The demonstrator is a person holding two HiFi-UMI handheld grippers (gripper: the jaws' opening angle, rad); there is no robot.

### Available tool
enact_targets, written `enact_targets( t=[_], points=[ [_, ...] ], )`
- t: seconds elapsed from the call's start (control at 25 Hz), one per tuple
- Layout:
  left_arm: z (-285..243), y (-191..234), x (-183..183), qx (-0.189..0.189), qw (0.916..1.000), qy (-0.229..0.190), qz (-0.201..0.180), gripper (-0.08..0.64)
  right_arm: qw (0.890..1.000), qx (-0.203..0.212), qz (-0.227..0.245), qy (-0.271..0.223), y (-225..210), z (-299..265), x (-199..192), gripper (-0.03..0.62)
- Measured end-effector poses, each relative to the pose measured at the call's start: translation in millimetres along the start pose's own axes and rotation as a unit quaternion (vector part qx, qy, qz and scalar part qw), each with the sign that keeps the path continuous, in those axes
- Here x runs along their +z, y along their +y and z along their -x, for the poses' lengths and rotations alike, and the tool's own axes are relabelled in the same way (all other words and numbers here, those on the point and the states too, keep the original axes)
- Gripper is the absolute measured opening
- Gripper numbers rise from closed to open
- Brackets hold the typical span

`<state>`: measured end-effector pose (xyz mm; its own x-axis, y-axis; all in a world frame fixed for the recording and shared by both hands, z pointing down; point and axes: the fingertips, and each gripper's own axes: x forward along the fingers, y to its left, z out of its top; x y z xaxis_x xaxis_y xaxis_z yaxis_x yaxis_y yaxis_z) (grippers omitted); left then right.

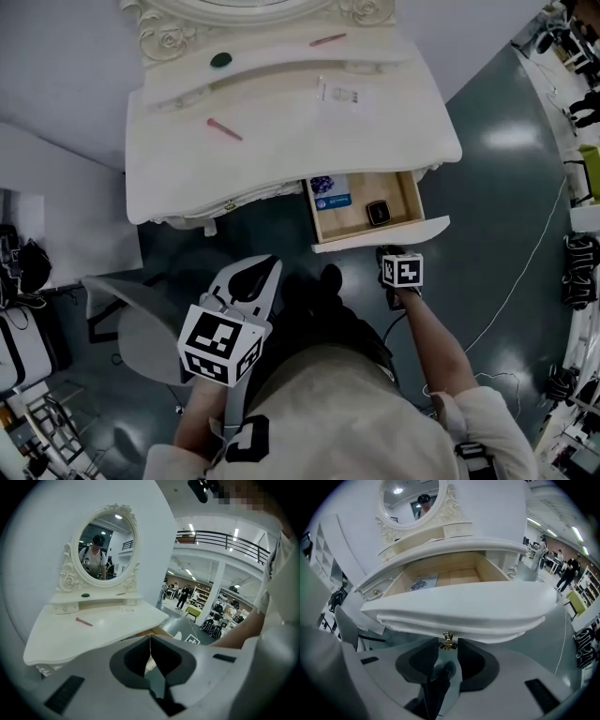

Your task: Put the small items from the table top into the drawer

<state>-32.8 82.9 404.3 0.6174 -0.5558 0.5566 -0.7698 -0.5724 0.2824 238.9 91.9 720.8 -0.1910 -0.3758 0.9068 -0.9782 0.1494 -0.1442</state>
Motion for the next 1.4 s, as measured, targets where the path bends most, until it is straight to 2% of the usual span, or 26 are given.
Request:
enact_targets(
  t=[0.64,0.88,1.12,1.28,1.4],
  points=[
    [-6,-11,13,0.016,0.9997,0.000,-0.016,0.057,1.000,0.020,-0.009,0.009,1,10,-29,0.138],
    [-2,-13,24,0.030,0.9992,-0.007,-0.026,0.057,0.999,0.003,0.041,0.002,4,15,-31,0.140],
    [0,-15,31,0.048,0.9984,-0.015,-0.028,0.057,0.998,0.034,0.057,-0.012,10,28,-24,0.152],
    [-1,-21,34,0.053,0.9980,-0.021,-0.029,0.057,0.997,0.034,0.065,0.012,5,42,-26,0.152],
    [0,-23,35,0.062,0.9974,-0.026,-0.026,0.057,0.996,0.057,0.060,0.018,13,55,-21,0.152]
  ],
)
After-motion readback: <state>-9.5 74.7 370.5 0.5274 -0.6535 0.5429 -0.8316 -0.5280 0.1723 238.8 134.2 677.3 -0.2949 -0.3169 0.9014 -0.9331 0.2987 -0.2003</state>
